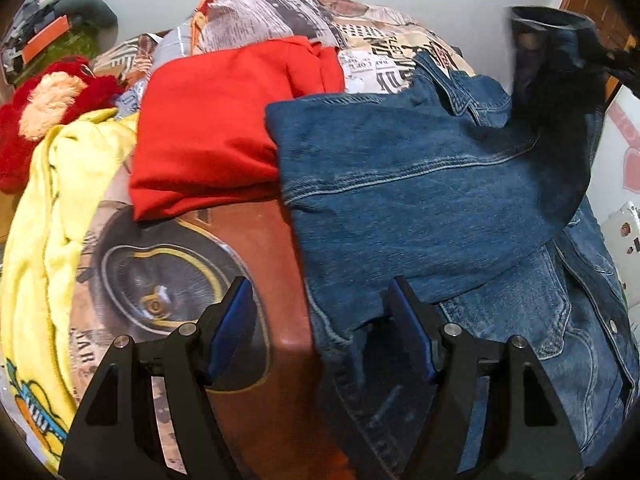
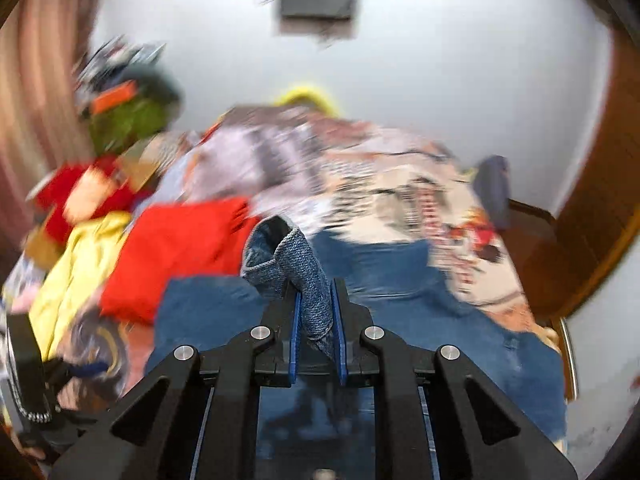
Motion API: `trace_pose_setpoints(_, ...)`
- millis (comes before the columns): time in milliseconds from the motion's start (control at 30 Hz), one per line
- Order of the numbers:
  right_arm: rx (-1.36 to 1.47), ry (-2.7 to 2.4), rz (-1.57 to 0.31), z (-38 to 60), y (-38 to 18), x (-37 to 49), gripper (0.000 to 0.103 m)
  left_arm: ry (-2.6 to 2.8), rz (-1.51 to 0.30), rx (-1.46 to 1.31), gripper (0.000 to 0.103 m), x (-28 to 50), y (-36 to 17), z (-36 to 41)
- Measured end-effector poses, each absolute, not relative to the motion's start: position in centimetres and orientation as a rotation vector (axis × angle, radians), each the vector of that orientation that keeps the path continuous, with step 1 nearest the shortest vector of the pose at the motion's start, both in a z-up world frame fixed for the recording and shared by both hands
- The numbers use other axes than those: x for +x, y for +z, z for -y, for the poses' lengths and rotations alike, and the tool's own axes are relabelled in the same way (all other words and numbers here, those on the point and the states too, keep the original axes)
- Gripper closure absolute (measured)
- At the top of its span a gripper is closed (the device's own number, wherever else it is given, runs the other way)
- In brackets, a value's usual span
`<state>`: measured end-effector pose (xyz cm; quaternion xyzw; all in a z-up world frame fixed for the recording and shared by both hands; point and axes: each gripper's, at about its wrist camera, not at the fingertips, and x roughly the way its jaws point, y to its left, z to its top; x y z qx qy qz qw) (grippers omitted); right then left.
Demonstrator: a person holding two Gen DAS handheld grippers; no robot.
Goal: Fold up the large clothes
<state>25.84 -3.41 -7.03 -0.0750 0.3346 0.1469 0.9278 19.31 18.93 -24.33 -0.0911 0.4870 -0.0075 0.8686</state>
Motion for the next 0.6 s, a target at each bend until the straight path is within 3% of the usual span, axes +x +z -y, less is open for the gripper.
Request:
trace_pose_setpoints(167, -0.041, 0.178, -0.724, 9.8, -7.9, 26.5, 0.091, -0.013, -1.055, -0.159, 0.033, 19.7, -25.3, -17.9)
trace_pose_setpoints(433, 0.112, 0.14, -0.907, 16.8, -13.7, 28.6, 0.092, 0.04, -1.086, -0.108, 0.033, 19.6, -25.6, -16.8)
trace_pose_setpoints(600, 0.168, 0.254, -0.846, 17.3, -11.5, 29.4, 0.092, 0.116, -1.038, -0.086, 0.033, 19.6, -22.8, -16.5)
